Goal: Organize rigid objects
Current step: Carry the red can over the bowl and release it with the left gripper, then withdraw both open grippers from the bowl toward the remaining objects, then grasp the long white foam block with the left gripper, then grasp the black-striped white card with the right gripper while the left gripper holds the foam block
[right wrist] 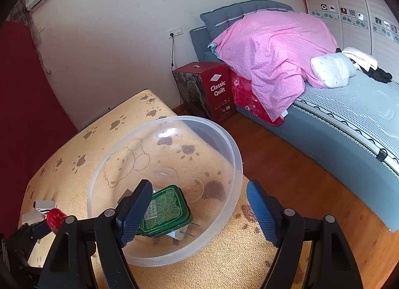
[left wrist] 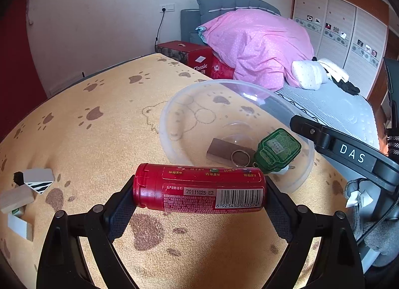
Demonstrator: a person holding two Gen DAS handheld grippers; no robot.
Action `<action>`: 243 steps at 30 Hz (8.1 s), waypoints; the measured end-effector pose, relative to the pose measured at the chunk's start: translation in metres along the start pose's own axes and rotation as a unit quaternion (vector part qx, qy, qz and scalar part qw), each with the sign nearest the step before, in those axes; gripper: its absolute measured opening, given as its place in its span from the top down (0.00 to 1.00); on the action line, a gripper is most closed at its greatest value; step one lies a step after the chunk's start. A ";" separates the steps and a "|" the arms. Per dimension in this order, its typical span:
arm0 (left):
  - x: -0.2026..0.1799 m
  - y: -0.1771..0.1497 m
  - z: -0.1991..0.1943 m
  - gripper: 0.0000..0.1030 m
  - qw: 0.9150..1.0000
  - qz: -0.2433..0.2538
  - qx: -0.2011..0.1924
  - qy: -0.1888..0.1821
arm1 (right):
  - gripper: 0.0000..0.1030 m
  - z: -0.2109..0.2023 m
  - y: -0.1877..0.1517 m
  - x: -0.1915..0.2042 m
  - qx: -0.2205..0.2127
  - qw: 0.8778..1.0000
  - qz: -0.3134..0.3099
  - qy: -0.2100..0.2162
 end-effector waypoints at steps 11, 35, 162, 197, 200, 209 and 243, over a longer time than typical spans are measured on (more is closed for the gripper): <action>-0.011 0.007 0.013 0.10 1.000 0.011 -0.014 -0.024 | 0.21 0.002 0.000 0.000 0.002 1.000 0.003 0.000; -0.017 -0.001 0.020 0.09 0.999 0.031 -0.018 -0.020 | 0.21 0.004 -0.003 0.003 0.006 1.000 0.002 0.002; 0.298 -0.106 -0.088 0.07 0.971 -0.203 -0.007 0.129 | 0.13 -0.029 -0.094 0.171 0.086 0.972 -0.184 0.117; 0.268 -0.117 -0.113 0.09 0.972 -0.177 -0.044 0.146 | 0.13 -0.019 -0.096 0.218 0.104 0.960 -0.224 0.128; 0.268 -0.121 -0.118 0.09 0.969 -0.188 -0.054 0.149 | 0.13 -0.013 -0.093 0.233 0.105 0.957 -0.235 0.132; 0.270 -0.129 -0.121 0.09 0.965 -0.203 -0.067 0.151 | 0.13 0.008 -0.081 0.287 0.119 0.948 -0.254 0.149; 0.270 -0.132 -0.119 0.09 0.966 -0.206 -0.068 0.137 | 0.09 0.048 -0.055 0.278 0.136 0.966 -0.184 0.122</action>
Point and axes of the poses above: each gripper's, at about its wrist camera, not at the fingertips, and z roughly the way its jaws point, x to its left, y to its top, the point moved 1 cm from there along z, roughly the way its jaws point, and after that the axes turned 5 degrees about -y, right-handed, at the moved point
